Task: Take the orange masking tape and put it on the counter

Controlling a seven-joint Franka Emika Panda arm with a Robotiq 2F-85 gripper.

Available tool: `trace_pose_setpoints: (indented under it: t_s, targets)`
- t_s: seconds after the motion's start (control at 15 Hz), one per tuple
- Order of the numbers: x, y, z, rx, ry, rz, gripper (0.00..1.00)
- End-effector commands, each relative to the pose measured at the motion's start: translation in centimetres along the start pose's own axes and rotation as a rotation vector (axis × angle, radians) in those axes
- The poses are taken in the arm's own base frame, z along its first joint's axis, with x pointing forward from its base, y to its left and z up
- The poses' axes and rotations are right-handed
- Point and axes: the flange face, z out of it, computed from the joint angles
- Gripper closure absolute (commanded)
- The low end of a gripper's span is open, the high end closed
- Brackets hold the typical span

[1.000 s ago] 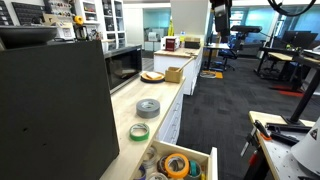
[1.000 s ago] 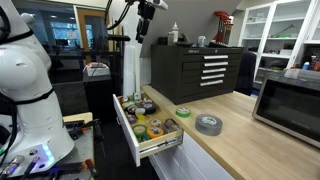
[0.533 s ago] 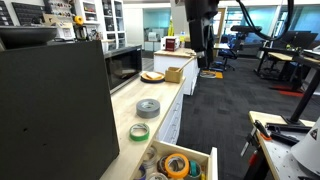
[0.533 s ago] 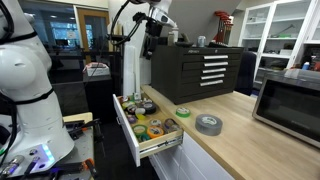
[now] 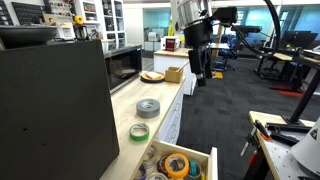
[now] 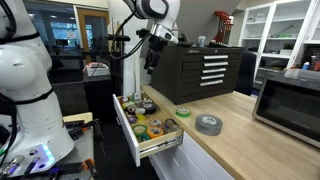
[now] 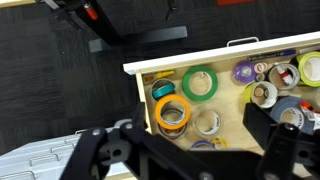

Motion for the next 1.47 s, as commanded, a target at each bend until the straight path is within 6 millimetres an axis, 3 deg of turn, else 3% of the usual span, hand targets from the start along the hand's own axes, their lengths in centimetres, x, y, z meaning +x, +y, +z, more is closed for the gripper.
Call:
trace_pose_setpoints:
  t_s: [0.0,0.27,0.47,0.8,1.13,1.4]
  targets:
    - [0.0,0.0,0.0,0.0,0.0,0.0,0.0]
    - [0.5,0.0,0.4,0.007,0.005,0.012,0.0]
    - [2.8,0.0,3.0,0.003,0.04,0.02,0.0]
    - [6.9,0.3,9.3,-0.019,0.09,0.037,0.0]
    - [9.1,1.5,13.5,-0.053,0.078,0.014,0.0]
    - [9.4,1.1,16.1,-0.073,0.064,-0.046,0.0]
